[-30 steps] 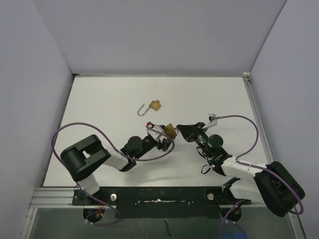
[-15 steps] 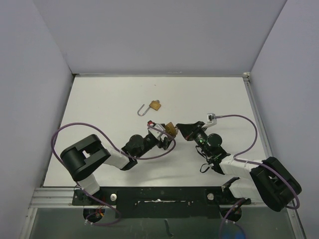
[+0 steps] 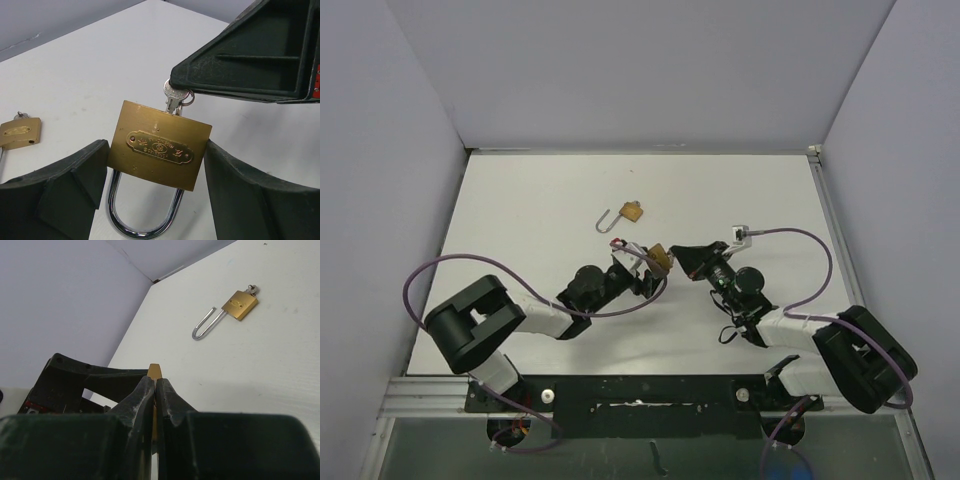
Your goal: Unlock with the key
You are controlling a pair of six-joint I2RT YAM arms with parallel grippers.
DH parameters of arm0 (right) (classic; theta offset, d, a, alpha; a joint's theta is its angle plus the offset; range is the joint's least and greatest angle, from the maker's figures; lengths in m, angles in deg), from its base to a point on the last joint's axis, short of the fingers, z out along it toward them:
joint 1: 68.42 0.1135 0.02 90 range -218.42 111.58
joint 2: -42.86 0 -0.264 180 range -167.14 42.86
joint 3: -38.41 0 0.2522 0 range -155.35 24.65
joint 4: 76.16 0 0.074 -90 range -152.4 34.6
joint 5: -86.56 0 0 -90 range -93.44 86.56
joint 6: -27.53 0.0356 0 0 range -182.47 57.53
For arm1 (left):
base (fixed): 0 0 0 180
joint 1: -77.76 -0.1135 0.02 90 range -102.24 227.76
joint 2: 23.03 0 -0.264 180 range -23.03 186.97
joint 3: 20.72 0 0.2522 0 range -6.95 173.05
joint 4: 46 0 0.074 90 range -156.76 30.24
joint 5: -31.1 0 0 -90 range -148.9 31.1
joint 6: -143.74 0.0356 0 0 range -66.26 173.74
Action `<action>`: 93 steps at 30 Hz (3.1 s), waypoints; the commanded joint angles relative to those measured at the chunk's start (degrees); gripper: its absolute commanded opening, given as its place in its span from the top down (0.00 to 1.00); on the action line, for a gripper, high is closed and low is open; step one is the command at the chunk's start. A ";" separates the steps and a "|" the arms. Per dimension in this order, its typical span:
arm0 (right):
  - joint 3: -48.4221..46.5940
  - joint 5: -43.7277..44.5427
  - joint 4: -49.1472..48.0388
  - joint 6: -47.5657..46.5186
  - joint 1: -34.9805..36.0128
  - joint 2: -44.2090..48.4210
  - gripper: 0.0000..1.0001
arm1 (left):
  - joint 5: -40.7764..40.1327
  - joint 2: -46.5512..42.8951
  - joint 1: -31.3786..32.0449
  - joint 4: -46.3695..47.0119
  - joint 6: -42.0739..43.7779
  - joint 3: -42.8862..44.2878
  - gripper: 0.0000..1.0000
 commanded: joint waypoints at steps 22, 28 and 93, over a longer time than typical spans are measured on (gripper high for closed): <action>-4.72 -5.93 10.07 3.18 0.81 -2.14 1.00 | -1.62 -4.22 0.69 16.95 4.84 7.34 1.00; -6.57 -5.72 15.08 4.53 0.75 -0.54 1.00 | -2.19 -2.29 1.26 18.84 6.76 8.75 1.00; -8.80 -19.44 10.35 -0.31 -2.49 -8.62 1.00 | 8.21 -3.38 -1.43 19.50 3.11 15.84 1.00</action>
